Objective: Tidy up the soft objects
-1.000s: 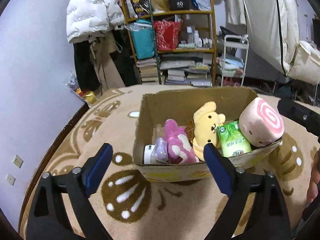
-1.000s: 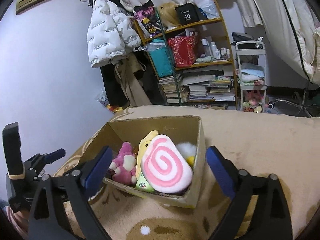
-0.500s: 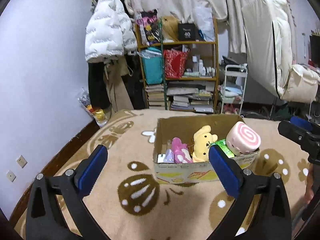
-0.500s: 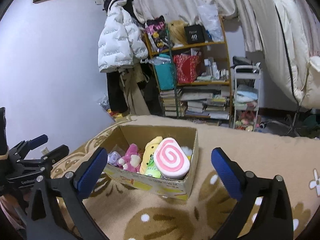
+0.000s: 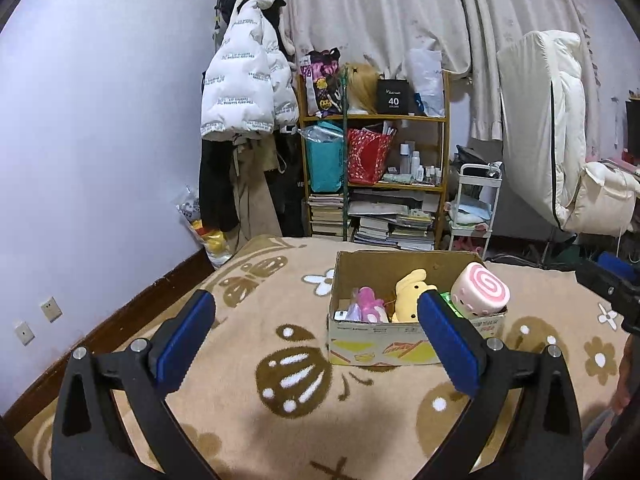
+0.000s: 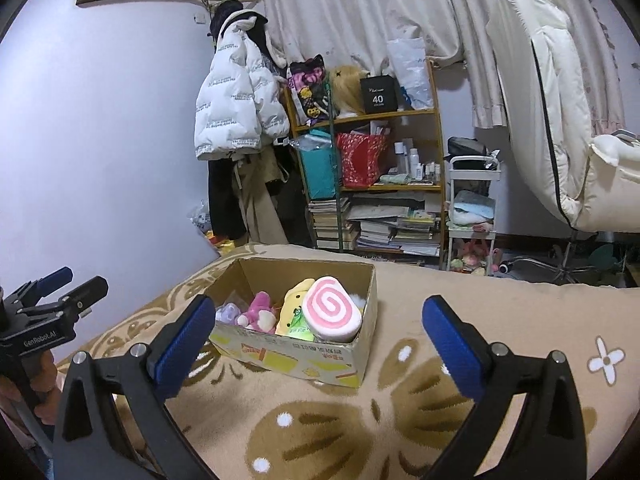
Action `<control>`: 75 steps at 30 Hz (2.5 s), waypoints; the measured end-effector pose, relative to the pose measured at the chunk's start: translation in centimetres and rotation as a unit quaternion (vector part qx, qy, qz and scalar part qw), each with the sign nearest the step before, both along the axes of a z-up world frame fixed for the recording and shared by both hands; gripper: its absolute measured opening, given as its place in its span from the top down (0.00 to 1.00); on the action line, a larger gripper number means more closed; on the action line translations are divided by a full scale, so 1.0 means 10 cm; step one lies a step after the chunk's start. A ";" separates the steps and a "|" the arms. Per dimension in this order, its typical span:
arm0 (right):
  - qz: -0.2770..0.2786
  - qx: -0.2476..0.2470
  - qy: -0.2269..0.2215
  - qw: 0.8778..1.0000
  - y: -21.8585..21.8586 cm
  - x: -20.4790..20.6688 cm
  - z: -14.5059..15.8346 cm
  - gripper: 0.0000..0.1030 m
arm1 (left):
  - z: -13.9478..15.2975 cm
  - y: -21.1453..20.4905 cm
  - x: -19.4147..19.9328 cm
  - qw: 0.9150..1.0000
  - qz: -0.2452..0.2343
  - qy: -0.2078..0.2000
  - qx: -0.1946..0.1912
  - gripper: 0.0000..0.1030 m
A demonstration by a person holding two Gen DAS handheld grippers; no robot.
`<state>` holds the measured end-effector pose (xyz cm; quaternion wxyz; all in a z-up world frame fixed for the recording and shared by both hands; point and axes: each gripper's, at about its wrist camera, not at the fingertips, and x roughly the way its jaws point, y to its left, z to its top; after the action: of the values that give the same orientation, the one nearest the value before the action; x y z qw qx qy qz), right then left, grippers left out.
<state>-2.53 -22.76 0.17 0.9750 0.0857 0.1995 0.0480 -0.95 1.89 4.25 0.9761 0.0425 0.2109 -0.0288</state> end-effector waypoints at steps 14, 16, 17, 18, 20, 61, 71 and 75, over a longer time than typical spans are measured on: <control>-0.003 -0.007 0.020 1.000 0.03 -0.02 -0.12 0.00 | -0.10 -0.21 -0.12 0.999 -0.026 -0.018 0.033 0.03; -0.004 -0.007 0.022 1.000 0.03 -0.01 -0.13 0.00 | -0.12 -0.23 -0.10 0.999 -0.028 -0.014 0.036 0.03; -0.004 -0.007 0.022 1.000 0.02 -0.01 -0.13 0.00 | -0.13 -0.24 -0.09 0.999 -0.030 -0.011 0.035 0.03; -0.004 -0.006 0.023 1.000 0.03 0.00 -0.14 0.00 | -0.15 -0.24 -0.07 0.999 -0.031 -0.007 0.034 0.03; -0.006 -0.002 0.024 1.000 0.02 0.01 -0.16 0.00 | -0.17 -0.26 -0.04 0.999 -0.033 0.000 0.036 0.03; -0.008 0.010 0.028 1.000 -0.03 0.03 -0.23 0.00 | -0.30 -0.30 0.10 0.998 -0.045 0.039 0.015 0.03; -0.007 0.009 0.029 1.000 -0.05 0.03 -0.23 0.00 | -0.32 -0.32 0.08 0.998 -0.046 0.040 0.017 0.03; -0.007 0.010 0.030 0.999 -0.05 0.04 -0.23 0.00 | -0.32 -0.32 0.07 0.998 -0.043 0.041 0.015 0.03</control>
<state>-2.16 -23.21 -2.14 0.9681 0.0978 0.2271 0.0403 -0.21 -1.31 1.06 0.9638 0.0652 0.2493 -0.0693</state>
